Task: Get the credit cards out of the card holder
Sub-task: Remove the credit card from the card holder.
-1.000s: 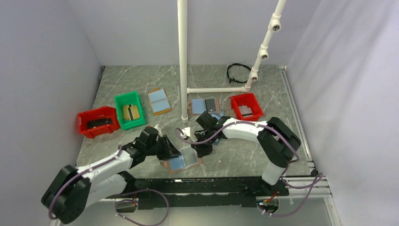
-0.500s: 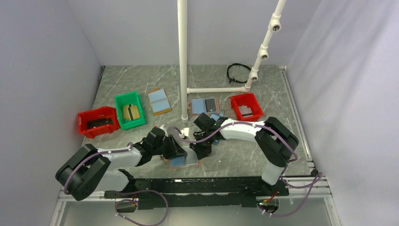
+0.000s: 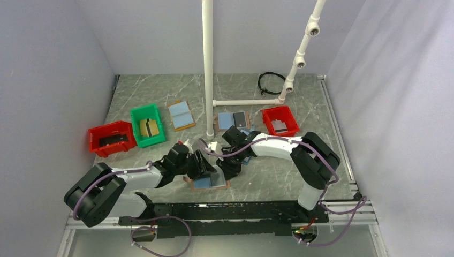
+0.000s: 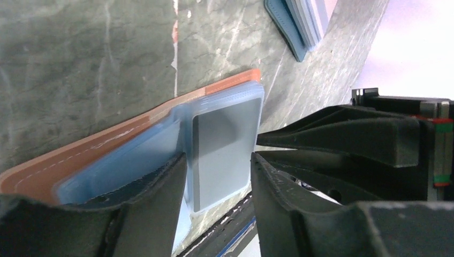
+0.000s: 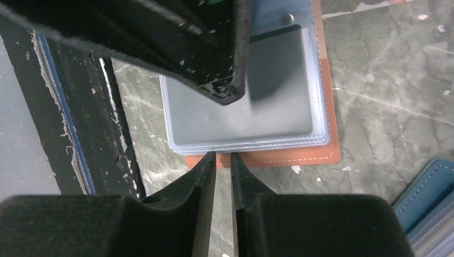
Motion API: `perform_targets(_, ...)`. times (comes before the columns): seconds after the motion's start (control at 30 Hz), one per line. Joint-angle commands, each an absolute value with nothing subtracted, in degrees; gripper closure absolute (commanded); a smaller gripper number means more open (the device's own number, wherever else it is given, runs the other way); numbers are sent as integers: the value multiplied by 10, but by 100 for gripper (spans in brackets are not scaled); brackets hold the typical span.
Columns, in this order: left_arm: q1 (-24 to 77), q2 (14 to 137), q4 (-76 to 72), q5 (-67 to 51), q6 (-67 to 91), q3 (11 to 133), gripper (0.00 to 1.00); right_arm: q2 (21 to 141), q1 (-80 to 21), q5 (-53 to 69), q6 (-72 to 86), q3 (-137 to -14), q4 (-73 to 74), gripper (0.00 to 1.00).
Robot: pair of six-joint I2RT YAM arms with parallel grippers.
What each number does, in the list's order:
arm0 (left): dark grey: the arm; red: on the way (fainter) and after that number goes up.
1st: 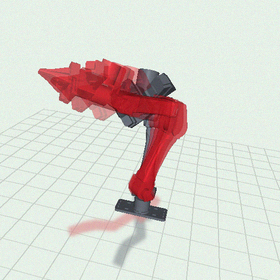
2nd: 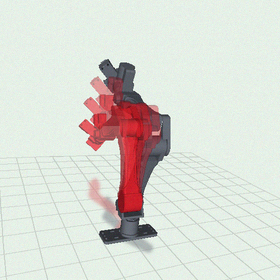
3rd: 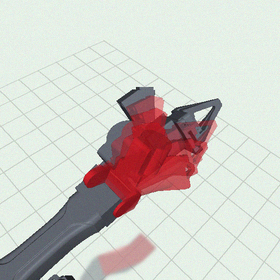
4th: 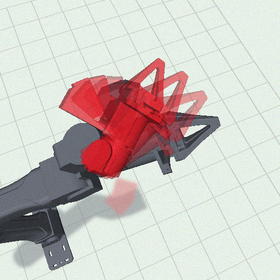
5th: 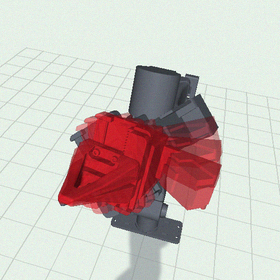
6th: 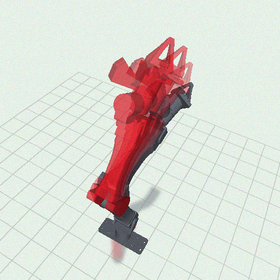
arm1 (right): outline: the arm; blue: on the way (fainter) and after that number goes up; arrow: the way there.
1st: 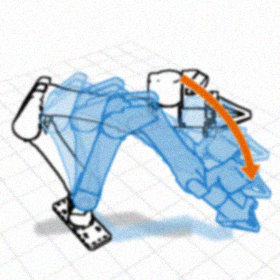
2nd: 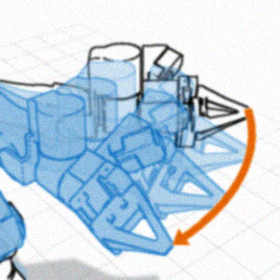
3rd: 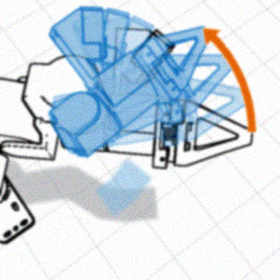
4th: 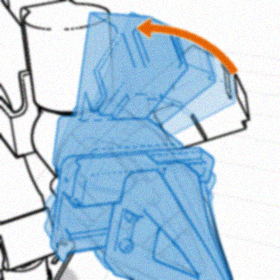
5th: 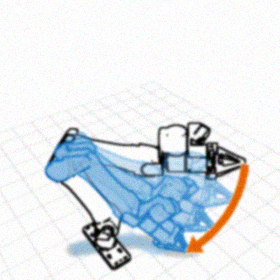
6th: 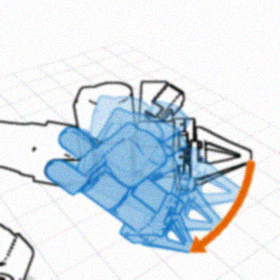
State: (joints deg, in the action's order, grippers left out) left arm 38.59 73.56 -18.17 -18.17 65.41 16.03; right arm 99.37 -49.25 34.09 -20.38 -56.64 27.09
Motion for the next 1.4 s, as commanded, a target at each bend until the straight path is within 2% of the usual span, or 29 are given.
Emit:
perform_targets(0.0,400,746,-135,-172,619,178,43,978,-476,372,-186,-597,234,81)
perform_targets(0.17,420,724,-90,-140,605,189,35,985,-461,430,-176,-603,244,79)
perform_targets(0.63,463,717,-125,-111,651,195,29,998,-444,503,-127,-602,229,76)
perform_targets(0.77,464,725,-128,-106,664,193,34,996,-440,511,-122,-601,227,76)
perform_targets(0.87,464,725,-134,-105,669,188,50,996,-440,508,-120,-601,226,77)
perform_targets(0.93,464,721,-126,-103,671,188,56,999,-439,497,-121,-602,229,77)
perform_targets(1.37,464,648,-155,-98,699,127,55,1011,-434,450,-127,-607,239,76)
